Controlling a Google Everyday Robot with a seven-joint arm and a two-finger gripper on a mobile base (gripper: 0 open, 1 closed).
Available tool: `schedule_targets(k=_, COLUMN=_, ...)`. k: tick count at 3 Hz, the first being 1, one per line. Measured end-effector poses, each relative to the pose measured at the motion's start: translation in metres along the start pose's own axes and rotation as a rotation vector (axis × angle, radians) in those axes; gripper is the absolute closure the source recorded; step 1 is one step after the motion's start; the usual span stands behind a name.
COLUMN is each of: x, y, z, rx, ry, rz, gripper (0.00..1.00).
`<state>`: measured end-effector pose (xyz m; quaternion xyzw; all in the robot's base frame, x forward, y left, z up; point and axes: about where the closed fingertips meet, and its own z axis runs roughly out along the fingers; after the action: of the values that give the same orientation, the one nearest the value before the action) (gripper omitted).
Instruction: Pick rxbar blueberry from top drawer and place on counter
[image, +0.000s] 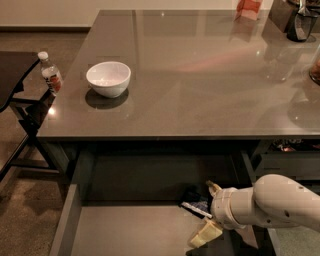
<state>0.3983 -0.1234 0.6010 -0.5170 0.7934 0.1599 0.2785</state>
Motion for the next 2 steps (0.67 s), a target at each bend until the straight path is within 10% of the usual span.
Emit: schedule_targets(k=2, x=0.0115, y=-0.006, z=0.0075, rx=0.0, ry=0.02, rz=0.037, gripper=0.0)
